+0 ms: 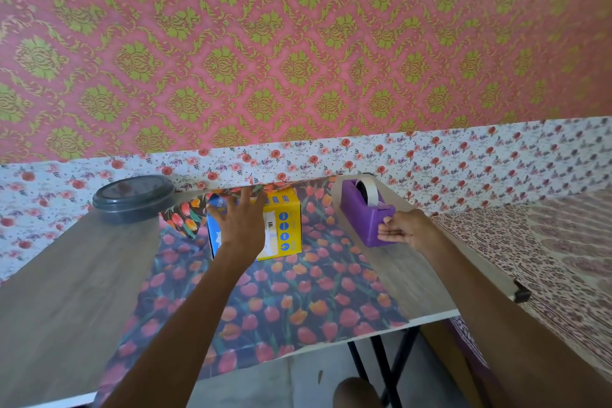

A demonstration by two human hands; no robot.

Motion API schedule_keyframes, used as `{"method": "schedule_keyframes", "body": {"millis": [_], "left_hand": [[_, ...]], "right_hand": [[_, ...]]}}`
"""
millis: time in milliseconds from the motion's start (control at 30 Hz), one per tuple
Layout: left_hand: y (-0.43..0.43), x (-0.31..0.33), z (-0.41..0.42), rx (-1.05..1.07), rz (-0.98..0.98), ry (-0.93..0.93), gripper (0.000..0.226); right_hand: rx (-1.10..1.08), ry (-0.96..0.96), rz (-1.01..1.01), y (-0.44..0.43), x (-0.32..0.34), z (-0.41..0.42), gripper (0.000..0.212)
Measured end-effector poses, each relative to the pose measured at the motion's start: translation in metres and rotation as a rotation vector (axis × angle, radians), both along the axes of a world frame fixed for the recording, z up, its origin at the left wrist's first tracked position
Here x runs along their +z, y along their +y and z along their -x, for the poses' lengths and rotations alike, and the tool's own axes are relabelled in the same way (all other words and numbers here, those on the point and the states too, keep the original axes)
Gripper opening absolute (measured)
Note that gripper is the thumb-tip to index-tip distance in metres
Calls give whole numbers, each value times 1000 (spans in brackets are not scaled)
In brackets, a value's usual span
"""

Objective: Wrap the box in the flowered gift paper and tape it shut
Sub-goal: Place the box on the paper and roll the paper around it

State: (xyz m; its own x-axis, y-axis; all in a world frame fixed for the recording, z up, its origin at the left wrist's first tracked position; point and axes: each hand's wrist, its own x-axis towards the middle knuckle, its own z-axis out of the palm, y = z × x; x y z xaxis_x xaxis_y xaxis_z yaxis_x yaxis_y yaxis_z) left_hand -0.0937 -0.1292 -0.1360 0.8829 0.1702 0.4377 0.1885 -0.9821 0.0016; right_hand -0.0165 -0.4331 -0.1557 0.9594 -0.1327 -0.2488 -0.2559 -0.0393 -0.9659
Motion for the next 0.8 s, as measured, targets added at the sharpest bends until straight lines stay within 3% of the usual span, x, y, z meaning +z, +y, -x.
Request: {"method": "schedule_keyframes", "body": {"millis": [200,467,633,800], "left_hand": [[0,-3,-4,18,-17,-5,70],[5,-9,3,-24,15,-62,78],[25,-5,7,-138,317,-124,80],[36,-4,6,-209,555,-142,70]], "right_hand": [[126,-29,214,0,24,28,13],[363,-270,-44,73,50,53,13],[381,-236,-74,150,68,49,9],[378,-38,47,211,89,23,23]]}}
